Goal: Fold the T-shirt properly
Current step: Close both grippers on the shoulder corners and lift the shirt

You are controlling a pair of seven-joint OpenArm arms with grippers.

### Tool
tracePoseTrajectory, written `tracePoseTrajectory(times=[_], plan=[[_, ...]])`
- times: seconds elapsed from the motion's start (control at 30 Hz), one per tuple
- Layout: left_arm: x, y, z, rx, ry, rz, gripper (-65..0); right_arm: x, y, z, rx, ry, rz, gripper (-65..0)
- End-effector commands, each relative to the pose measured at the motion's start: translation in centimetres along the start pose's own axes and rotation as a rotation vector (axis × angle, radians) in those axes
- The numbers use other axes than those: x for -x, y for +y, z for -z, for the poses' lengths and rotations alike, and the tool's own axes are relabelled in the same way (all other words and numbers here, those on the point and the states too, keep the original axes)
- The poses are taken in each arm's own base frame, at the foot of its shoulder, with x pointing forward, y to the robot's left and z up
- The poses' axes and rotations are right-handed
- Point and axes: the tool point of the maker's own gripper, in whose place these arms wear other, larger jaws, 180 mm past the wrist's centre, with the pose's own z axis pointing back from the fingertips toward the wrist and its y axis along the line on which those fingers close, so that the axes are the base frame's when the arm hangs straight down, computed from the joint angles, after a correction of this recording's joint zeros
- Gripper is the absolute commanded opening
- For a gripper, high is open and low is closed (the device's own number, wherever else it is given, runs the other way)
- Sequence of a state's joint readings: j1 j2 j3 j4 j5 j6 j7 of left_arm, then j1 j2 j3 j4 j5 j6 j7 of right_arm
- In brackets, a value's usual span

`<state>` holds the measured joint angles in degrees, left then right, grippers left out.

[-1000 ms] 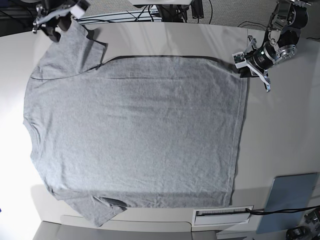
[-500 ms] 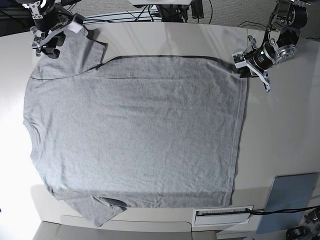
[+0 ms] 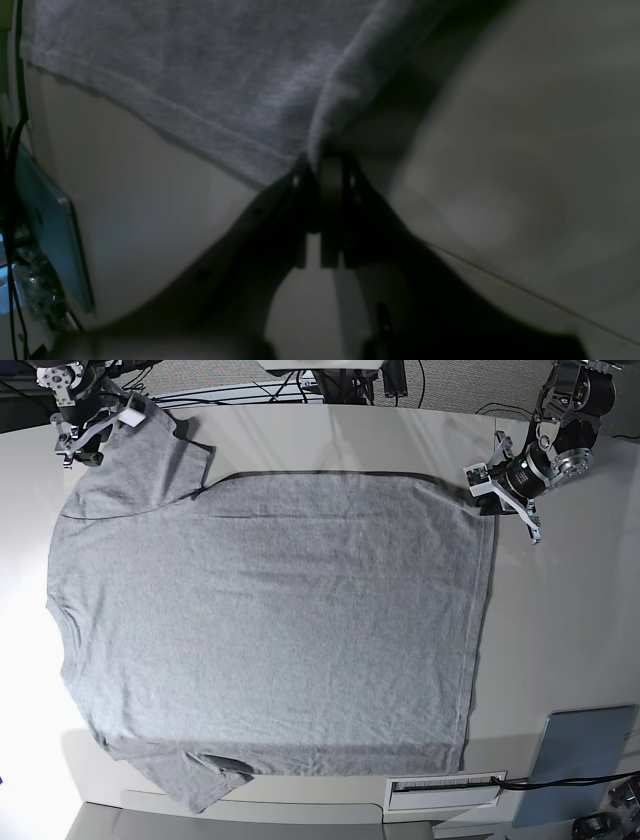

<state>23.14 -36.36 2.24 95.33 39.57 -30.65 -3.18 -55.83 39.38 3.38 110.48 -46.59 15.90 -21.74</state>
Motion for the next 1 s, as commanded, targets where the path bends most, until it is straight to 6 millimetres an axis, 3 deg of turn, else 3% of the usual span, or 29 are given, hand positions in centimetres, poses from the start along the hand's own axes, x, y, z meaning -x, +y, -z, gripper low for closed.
tracePoseTrajectory(times=[0.0, 0.2, 0.57, 0.73, 0.97], plan=[[0.8, -1.4, -0.1, 0.058, 0.035, 0.012, -65.0, 0.7, -0.5, 0.2, 0.014, 0.008, -0.028, -34.0], [0.8, -1.4, -0.1, 0.058, 0.035, 0.012, -65.0, 1.5, 1.1, 1.1, -0.043, -0.026, -0.037, -34.0], [0.0, -1.7, 0.2, 0.055, 0.018, -0.010, -65.0, -0.3, 1.8, 1.2, -0.108, -0.125, -0.041, -34.0], [0.4, -1.7, 0.2, 0.055, 0.037, -0.009, -65.0, -0.8, 0.6, 1.8, -0.091, -0.144, -0.029, -34.0], [0.4, -1.7, 0.2, 0.055, 0.037, -0.009, -65.0, -2.4, 1.0, 1.9, -0.107, -0.192, -0.031, -34.0]])
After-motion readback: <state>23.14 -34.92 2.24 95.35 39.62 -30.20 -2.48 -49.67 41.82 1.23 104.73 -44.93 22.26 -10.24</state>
